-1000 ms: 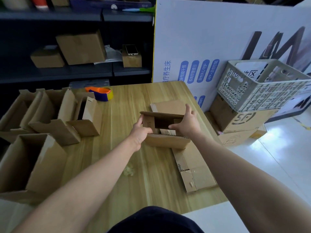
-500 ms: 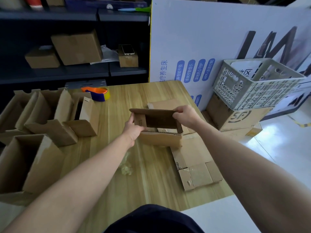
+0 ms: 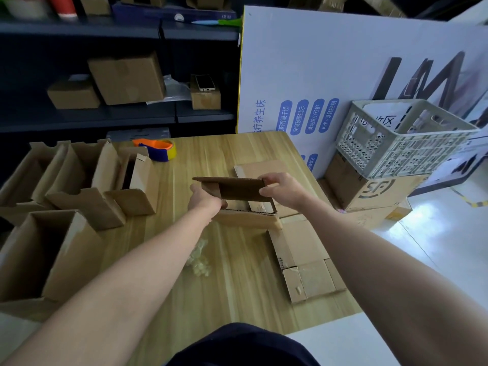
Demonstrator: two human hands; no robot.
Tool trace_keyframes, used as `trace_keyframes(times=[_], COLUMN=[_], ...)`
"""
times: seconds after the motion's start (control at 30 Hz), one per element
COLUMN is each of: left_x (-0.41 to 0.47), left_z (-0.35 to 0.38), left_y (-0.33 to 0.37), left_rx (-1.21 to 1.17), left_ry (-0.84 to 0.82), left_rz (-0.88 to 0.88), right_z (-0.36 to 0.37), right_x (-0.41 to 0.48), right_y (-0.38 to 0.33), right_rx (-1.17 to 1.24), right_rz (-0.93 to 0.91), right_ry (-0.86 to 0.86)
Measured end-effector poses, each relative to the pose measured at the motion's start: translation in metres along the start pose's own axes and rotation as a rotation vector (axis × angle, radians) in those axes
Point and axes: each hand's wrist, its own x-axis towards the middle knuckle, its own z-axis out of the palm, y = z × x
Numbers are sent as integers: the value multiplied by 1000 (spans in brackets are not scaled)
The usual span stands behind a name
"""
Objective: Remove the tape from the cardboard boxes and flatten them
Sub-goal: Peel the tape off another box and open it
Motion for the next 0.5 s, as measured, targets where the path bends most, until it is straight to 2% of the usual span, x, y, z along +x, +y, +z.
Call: trace_keyframes(times=[0.1,0.27,0.4,0.5], left_x=[1,0,-6,-12], left_z=[-4,-10,-11,-12], left_y=[-3,14,28,32], left_rx=[-77,-735,-880,-990], left_ry=[15,-1,0,-22], left_rz=[62,49,73,47], right_z=[-3,5,28,37], right_x=[-1,2,2,6], right_y=[-2,-10,-19,-27], right_rx=[45,-7,-33,-114], right_rz=[-4,-6,-21,-35], right_ry=[27,9,-151,-177])
